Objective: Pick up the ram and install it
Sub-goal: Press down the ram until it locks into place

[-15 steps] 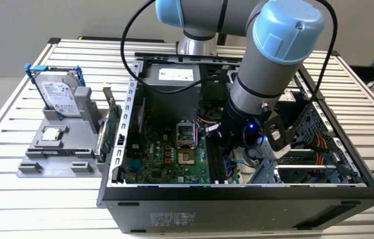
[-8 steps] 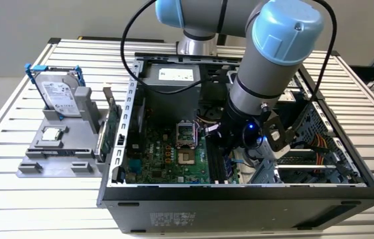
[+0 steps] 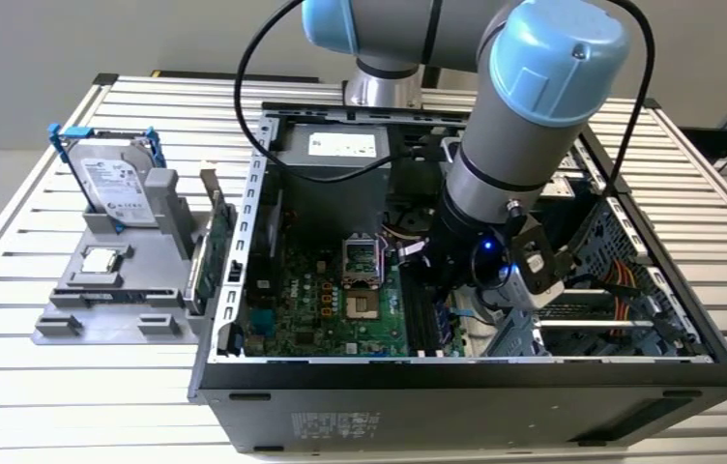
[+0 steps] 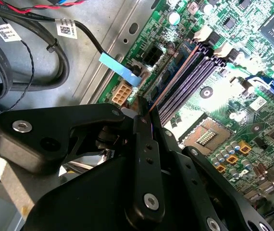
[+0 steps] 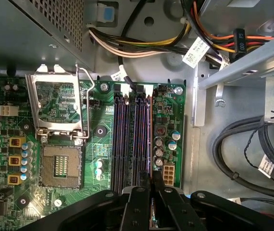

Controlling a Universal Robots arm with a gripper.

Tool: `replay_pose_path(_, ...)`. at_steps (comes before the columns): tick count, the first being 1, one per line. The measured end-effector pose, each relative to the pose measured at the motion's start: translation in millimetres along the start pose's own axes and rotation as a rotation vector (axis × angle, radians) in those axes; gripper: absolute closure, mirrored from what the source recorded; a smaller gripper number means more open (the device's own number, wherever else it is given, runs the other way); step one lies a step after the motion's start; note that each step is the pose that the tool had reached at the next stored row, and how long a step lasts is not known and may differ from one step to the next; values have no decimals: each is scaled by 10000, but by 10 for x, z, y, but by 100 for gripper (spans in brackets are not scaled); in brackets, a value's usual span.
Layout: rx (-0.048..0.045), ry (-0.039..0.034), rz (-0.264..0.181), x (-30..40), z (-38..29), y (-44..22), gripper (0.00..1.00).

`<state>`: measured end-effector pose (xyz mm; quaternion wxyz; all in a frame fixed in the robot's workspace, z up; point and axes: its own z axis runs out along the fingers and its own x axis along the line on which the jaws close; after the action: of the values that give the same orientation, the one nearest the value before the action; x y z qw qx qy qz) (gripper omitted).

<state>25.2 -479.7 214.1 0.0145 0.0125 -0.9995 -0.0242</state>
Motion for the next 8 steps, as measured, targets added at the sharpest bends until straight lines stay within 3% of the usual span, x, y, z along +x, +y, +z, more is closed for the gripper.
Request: replay_pose_path(8, 66, 3, 3, 0, -3, 9, 100)
